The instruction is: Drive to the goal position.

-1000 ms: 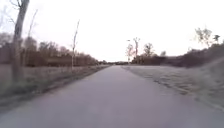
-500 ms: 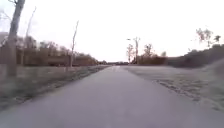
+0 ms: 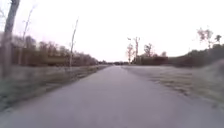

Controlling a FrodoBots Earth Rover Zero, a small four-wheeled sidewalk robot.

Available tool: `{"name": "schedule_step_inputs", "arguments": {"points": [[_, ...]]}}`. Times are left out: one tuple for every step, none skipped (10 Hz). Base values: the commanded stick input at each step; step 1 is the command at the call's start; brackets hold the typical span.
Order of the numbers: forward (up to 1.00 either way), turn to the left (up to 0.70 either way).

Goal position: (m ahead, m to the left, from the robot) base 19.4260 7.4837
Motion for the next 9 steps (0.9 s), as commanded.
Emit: {"name": "schedule_step_inputs", "arguments": {"points": [[1.00,0.01],[1.00,0.01],[1.00,0.01],[1.00,0.01],[1.00,0.01],[1.00,0.01],[1.00,0.01],[1.00,0.01],[1.00,0.01]]}}
